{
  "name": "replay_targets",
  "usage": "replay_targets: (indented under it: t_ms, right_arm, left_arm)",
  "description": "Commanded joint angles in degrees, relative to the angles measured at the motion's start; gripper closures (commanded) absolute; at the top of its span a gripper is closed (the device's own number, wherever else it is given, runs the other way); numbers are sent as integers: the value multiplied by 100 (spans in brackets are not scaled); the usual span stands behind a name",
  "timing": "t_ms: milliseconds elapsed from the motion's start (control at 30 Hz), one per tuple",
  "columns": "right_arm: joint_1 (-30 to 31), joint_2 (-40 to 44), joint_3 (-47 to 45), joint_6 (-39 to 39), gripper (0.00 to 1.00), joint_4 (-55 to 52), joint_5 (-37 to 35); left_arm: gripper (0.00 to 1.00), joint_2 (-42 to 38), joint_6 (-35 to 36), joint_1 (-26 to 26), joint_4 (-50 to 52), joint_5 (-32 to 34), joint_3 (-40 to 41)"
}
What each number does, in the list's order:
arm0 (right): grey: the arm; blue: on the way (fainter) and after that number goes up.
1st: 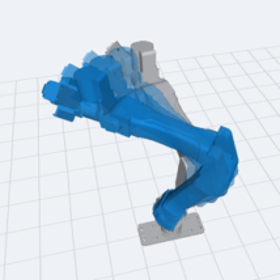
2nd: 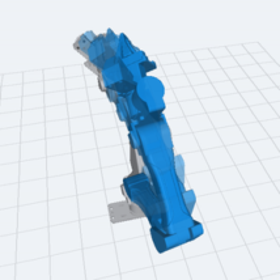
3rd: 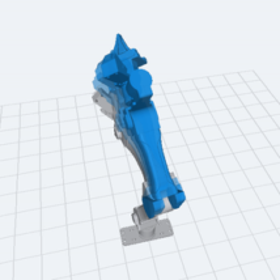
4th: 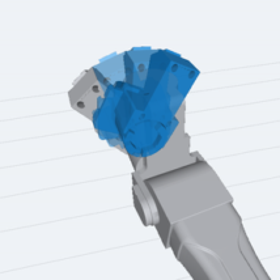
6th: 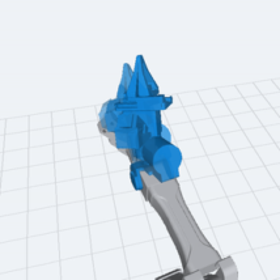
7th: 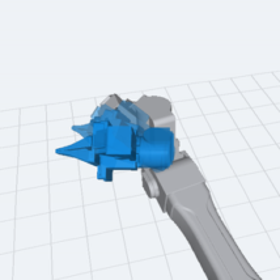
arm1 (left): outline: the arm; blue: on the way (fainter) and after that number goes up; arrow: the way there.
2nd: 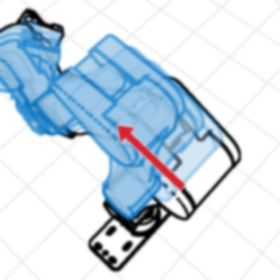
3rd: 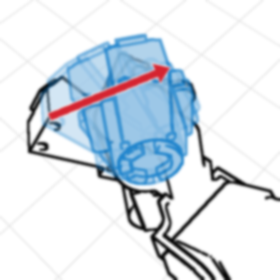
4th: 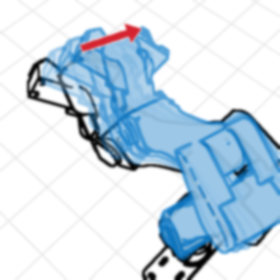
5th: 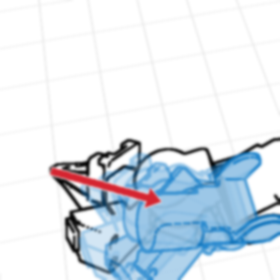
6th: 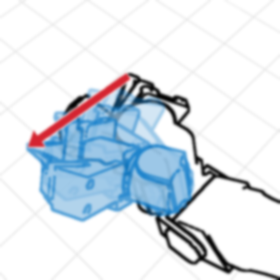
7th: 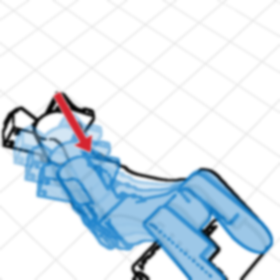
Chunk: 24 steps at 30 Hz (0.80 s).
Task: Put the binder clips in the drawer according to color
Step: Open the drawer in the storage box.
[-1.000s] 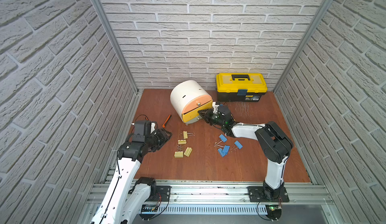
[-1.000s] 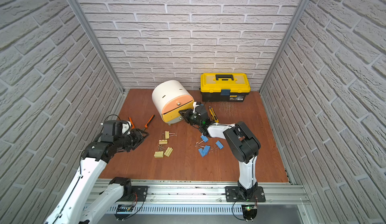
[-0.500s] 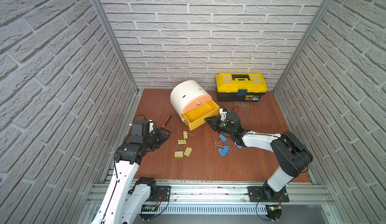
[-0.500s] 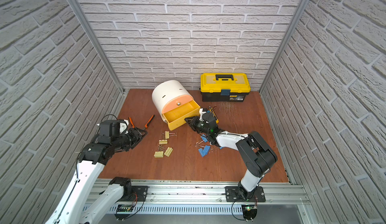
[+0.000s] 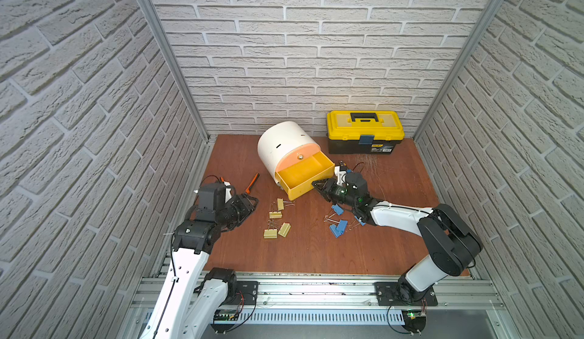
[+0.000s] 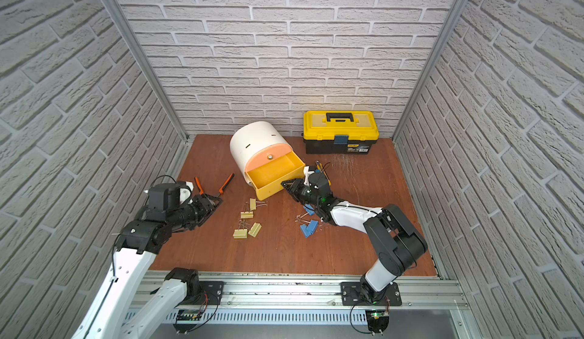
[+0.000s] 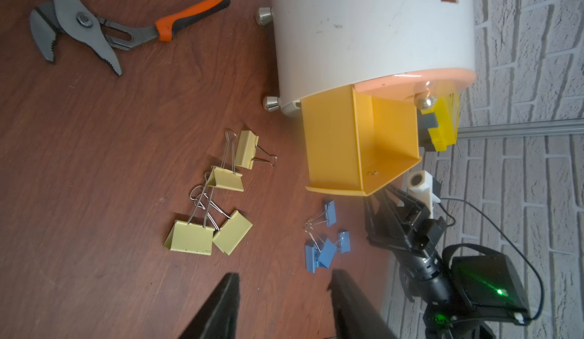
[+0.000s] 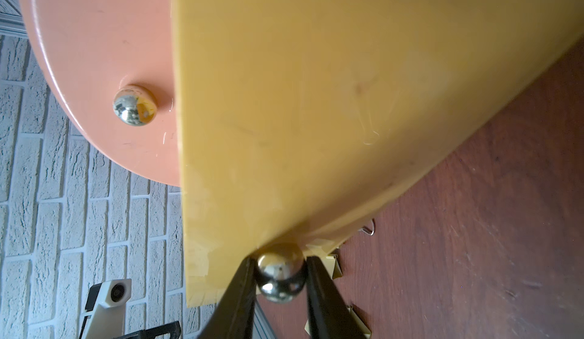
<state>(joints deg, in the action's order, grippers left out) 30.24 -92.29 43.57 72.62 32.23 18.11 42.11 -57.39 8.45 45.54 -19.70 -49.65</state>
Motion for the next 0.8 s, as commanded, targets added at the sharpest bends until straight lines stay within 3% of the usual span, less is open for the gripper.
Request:
replay_targets:
  t_ms: [0,300,433,600,767]
  right_arm:
    - [60,-8,-64,-73,63,91,53]
    - [114,170,-52,-325,55,-289,92]
    - [114,550,-94,-632,47,-787,77]
    - [114,1304,-161,-1171,37,-1848,-72]
    - [113,1988,7,-1855,36,-3619,-350]
  left_arm:
    - [48,-45,-27,43,30,81,-81]
    - [48,-45,-31,43,-60,71,-87]
    - [48,-45,-27,43,-97,89,-71]
    - [48,-45,-10,48,-112,124,-30]
    - [48,-17,-14,115,-219,133,217]
